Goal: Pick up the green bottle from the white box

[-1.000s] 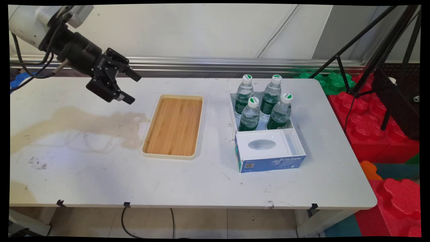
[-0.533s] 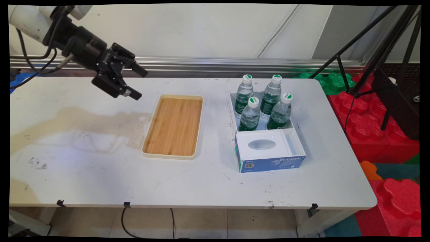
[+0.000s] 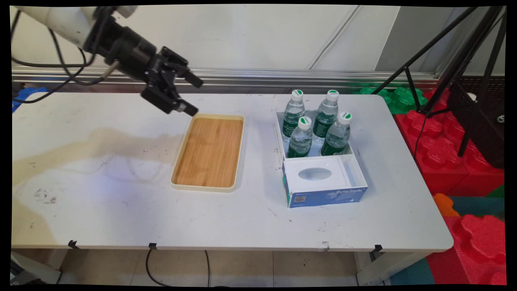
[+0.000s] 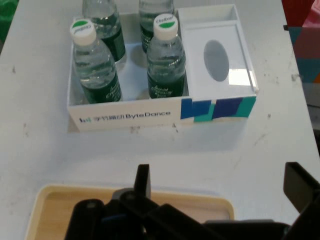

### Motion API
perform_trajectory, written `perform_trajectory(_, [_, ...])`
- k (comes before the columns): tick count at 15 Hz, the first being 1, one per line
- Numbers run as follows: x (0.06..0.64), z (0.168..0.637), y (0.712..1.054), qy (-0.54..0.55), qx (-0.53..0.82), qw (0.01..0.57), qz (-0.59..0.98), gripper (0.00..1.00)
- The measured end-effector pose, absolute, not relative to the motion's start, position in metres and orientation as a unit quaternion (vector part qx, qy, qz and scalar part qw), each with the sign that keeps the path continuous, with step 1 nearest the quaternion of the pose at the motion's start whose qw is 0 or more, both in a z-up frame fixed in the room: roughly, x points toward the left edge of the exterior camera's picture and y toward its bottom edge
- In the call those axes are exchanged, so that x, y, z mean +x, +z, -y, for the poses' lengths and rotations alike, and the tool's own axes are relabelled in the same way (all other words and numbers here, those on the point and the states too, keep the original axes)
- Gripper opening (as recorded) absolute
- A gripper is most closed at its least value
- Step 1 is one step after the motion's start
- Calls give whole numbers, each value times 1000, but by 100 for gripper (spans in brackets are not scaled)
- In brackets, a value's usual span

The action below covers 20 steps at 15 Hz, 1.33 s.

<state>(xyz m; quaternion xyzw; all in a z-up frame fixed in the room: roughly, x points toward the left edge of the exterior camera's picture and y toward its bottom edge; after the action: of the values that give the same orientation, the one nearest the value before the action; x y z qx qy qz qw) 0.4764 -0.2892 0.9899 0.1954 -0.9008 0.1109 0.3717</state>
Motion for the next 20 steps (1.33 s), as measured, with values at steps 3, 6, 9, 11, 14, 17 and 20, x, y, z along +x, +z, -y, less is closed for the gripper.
perform_trajectory(3, [457, 300, 986, 112, 194, 374, 900, 100])
perform_trajectory(6, [440, 310, 980, 113, 193, 373, 901, 100])
perform_trajectory(9, [420, 322, 970, 113, 191, 370, 902, 100])
perform_trajectory(11, [403, 332, 960, 113, 186, 364, 905, 100])
perform_trajectory(14, [385, 344, 948, 114, 183, 358, 908, 100])
perform_trajectory(17, [362, 357, 933, 113, 179, 352, 912, 100])
perform_trajectory(20, [344, 368, 919, 111, 179, 348, 914, 100])
